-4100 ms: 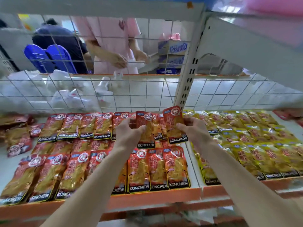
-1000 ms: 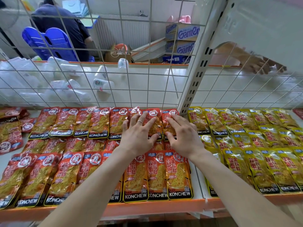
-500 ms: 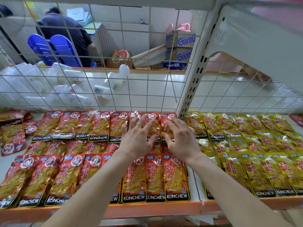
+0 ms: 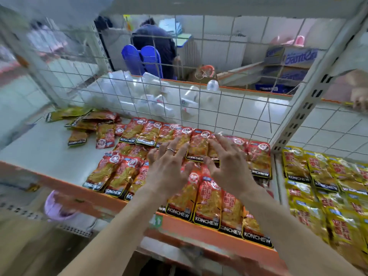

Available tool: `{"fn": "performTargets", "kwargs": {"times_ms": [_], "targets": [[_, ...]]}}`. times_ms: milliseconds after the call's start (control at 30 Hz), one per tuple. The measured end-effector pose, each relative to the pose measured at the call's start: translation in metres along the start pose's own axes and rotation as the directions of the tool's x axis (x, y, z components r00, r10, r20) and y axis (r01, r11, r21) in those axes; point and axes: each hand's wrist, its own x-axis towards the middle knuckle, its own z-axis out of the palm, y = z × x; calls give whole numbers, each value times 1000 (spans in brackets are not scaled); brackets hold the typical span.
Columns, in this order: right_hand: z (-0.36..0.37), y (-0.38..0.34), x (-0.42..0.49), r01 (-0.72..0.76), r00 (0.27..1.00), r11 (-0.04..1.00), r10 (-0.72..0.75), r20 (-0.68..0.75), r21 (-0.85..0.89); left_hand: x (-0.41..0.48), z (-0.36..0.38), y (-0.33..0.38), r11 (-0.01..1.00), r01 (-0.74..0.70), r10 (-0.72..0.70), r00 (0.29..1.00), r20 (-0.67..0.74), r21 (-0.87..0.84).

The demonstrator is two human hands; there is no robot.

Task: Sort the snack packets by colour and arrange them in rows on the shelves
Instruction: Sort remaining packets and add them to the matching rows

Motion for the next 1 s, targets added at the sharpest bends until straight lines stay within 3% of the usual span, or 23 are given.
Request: {"fn": "performTargets", "kwargs": {"times_ms": [333,733,1000], "targets": [[50,-100,21,132,987,991,-131,91,-5,-40,-37,-105,990,127,-131,988,-80,-56],[145,-250,49,97,987,995,-92,131,-35,-74,-78,-281,991,134,-135,987,-81,-17],[183,-300,63,55,987,998,-48,156,-37,-73,-85,-348,993,119,-120,992,-44,-25]]}}
